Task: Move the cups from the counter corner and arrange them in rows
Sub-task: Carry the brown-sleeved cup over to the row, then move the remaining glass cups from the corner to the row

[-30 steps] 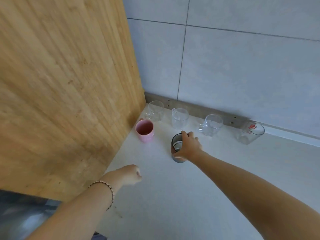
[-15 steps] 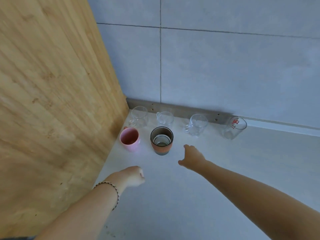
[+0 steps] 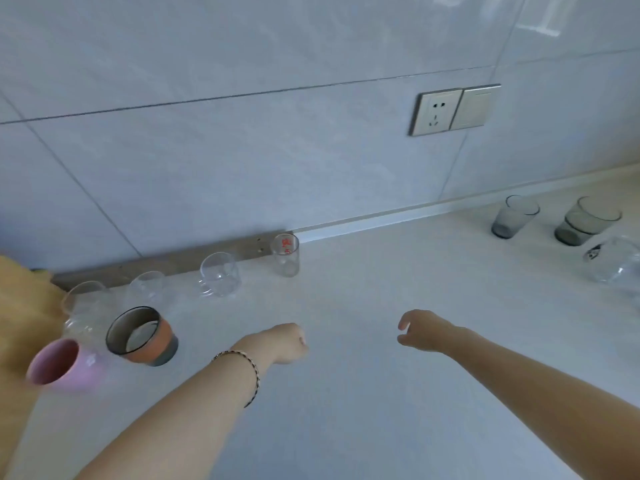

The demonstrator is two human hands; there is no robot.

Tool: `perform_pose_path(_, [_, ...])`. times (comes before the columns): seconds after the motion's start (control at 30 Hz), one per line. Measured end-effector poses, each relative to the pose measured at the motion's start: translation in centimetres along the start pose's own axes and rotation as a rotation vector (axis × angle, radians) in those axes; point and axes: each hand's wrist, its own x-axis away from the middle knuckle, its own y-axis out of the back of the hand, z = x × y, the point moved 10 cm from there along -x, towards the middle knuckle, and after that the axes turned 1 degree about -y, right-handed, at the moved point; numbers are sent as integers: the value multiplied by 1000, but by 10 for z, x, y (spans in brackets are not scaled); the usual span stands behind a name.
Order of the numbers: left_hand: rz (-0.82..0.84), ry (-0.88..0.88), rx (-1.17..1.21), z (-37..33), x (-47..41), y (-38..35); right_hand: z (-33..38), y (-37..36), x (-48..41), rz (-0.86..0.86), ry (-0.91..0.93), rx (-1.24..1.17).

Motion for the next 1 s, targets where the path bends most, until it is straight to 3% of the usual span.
perform_pose_path(0.3, [64, -165, -143, -248, -100, -45, -257, 60, 11, -76, -153, -97])
perform_pose_path(0.47, [126, -179, -163, -337, -141, -76, -369, 107, 10, -253, -226, -157])
perform_pose_path(0.67, [168, -173, -185, -391, -169, -90, -466, 164, 17, -519, -399, -12])
perform_pose_path(0.8, [191, -142, -177, -402, -175, -95, -509, 170, 6, -490, -506, -29])
perform_pose_path(1.0, [186, -85, -203, -388, -176, -94, -530, 171, -28, -438, -525, -162])
